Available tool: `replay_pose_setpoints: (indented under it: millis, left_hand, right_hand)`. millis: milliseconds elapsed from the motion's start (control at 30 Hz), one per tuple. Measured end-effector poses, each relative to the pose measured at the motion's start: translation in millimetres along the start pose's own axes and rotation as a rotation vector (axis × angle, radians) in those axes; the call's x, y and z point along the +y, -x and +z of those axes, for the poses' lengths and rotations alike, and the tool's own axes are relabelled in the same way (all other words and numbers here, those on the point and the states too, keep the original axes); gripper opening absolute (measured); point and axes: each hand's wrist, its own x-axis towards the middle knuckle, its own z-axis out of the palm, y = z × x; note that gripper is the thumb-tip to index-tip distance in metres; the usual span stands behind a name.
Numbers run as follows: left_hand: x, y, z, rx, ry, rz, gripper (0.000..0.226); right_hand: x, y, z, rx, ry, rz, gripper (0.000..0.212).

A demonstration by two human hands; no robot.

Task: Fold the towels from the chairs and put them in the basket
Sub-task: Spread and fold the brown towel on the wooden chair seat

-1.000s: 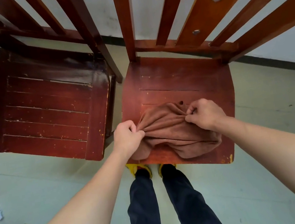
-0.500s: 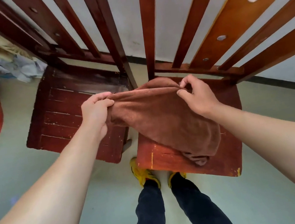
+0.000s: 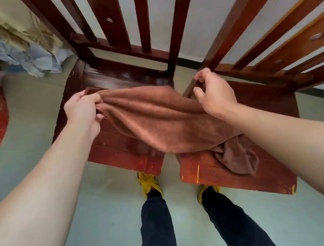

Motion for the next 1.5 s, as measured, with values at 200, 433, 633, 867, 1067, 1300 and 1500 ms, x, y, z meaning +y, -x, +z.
replay_pose_setpoints:
  millis: [200,433,633,867,1067,1300,1500]
  left_hand:
    - [10.2,-71.0,-4.0,-0.128,0.033,-0.116,0.041]
    - [-72.0,-80.3,-1.2,-0.060,-0.363,-0.242,0.069]
    - [-150.6,-45.0,-9.4,-0.161,-0.769,-0.299,0.047]
    - [-97.1,-56.3,-4.8,-0.092,-0.649,-0.027,0.024]
    - [-60.4,-64.0,-39.0,-0.158,-0.743,-0.138,0.022]
    - [-68.7,-69.2,-91.7,-0.274,-0.732,-0.271,0.011]
    - [-96.4,-73.1,-118.7,-0.070,-0.499,-0.118,0.010]
  right_hand:
    - [20.9,23.4,33.4,-0.145,0.223,0.152,0.047]
    - [60.5,56.4,65.1,-0.250,0.316,0.491,0.087]
    - [80.0,69.8,77.0,-0.248,0.278,0.504,0.034]
    - [82.3,67.0,57.8,-0.224,0.285,0.506,0.019]
    - [31.7,43.9,58.6,-0.436,0.426,0.361,0.033]
    - [-91.0,-38.9,102.7,-0.264,0.269,-0.120,0.018]
    - [-163.4,-79.7,180.4,-0.264,0.250,-0.244,0.036]
